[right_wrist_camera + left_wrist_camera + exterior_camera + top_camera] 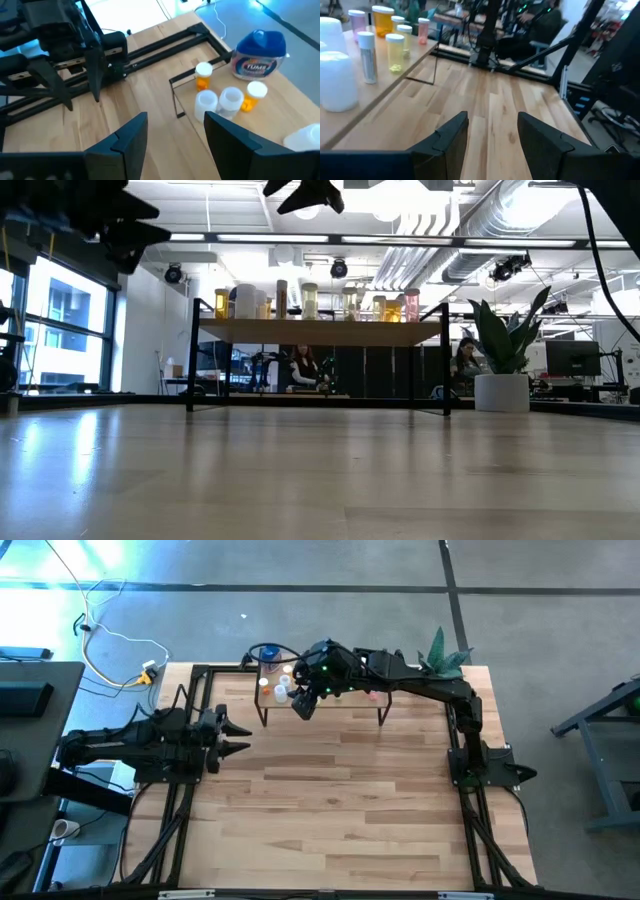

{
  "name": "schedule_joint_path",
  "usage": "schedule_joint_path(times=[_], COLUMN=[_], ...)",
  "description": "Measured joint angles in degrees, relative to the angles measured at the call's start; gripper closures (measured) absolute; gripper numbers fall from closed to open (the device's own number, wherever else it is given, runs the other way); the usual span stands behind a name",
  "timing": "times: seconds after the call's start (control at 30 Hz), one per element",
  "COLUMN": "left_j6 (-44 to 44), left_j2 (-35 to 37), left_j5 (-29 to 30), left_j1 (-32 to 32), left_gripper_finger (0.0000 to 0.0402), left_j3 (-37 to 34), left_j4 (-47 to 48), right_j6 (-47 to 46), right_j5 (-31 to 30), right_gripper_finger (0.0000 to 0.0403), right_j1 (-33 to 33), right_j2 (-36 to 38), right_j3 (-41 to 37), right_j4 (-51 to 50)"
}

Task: Pick and place medicine bottles onto shelf by color
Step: Return to Home Position

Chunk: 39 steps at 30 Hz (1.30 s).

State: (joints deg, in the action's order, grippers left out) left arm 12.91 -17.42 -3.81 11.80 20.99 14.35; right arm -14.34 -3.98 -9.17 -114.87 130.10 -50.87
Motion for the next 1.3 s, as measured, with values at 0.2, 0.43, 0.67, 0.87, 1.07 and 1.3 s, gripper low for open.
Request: schedule_joint_path(times=[0.2,0.43,0.67,0.87,1.07,1.3], left_j6=[1.4,2.7,5.0,5.0,6.4,5.0], left_j2=[5.1,6.7,6.6,6.3,6.2,6.2], left_j5=[0.0,0.0,-0.4,0.1,3.2,4.9], left_j1=[-0.7,-0.7,-0.7,-0.7,-0.7,-0.7], left_gripper_finger=[0.0239,0.0239,0.0239,0.0239,0.0239,0.0239], left_j3=[-8.8,-15.5,-20.4,-20.4,-20.3,-20.3], left_j4=[-12.7,-19.0,-23.7,-21.4,-18.8,-16.7], right_j6=[-1.7,1.5,7.4,9.7,6.2,-0.9], right_j5=[0.0,-2.4,-8.2,-11.1,-15.4,-14.2], right_gripper_finger=[0.0217,0.0217,0.0217,0.0217,0.0217,0.0217], right_j1=[0.6,0.6,1.0,0.9,2.1,2.6], right_j2=[1.3,8.0,17.0,26.5,41.5,61.7], right_j3=[0.0,0.0,0.0,-4.0,-23.0,-51.8], right_j4=[-1.3,-3.6,-10.9,-19.3,-17.1,-2.7])
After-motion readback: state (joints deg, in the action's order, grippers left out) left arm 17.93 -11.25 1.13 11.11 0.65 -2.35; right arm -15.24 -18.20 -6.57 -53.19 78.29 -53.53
